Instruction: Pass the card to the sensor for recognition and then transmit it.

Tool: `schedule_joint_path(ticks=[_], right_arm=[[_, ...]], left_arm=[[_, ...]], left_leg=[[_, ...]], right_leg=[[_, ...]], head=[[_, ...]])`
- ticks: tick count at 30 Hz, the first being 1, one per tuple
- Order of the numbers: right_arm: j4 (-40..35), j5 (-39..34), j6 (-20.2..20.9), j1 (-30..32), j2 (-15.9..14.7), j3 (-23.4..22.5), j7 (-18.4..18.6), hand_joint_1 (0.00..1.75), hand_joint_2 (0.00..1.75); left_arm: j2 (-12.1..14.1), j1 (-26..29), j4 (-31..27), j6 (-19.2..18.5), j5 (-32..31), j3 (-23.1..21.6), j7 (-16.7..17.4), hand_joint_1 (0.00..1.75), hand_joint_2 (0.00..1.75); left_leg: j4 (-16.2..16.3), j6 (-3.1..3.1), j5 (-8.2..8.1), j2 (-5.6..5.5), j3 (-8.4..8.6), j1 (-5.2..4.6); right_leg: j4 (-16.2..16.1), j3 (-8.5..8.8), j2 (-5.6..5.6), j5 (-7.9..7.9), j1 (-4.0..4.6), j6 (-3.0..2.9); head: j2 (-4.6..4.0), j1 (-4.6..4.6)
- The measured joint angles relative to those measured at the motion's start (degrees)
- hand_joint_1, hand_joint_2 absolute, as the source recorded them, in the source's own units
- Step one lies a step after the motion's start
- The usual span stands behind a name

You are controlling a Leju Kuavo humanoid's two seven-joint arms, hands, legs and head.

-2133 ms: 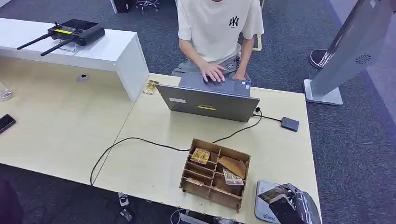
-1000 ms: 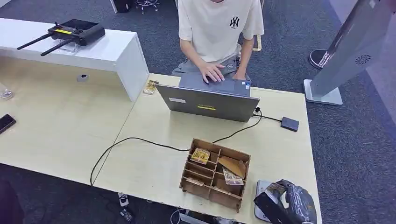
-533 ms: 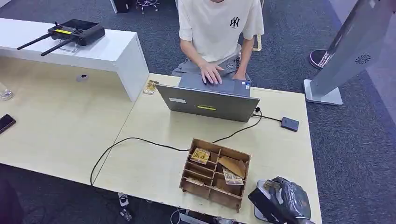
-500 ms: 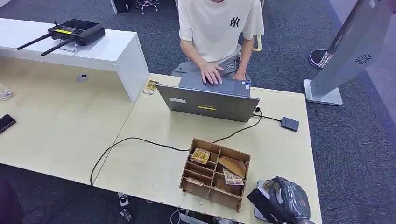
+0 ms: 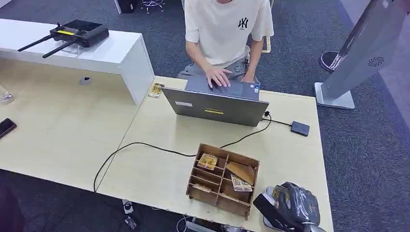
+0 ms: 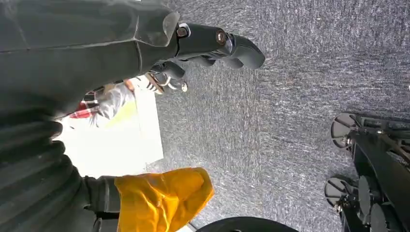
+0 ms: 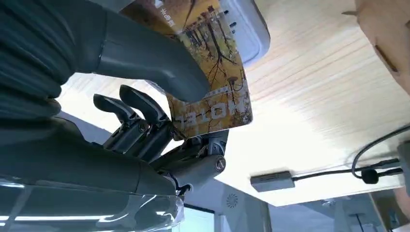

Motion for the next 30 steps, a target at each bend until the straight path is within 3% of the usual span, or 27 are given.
schedule_joint_path(ticks=[30], right_arm=[[3.2,1.8,-0.6,-1.4,1.6,0.0,0.2,1.75,1.75]], left_arm=[[0.0,-0.3,0.0,0.1,-0.1,0.5,0.2,0.0,1.75]], left_leg=[[0.0,0.0,0.0,0.03,0.24,0.01]], right_leg=[[0.0,0.22,0.01,0.02,0.0,0.0]], head=[[0.0,0.0]])
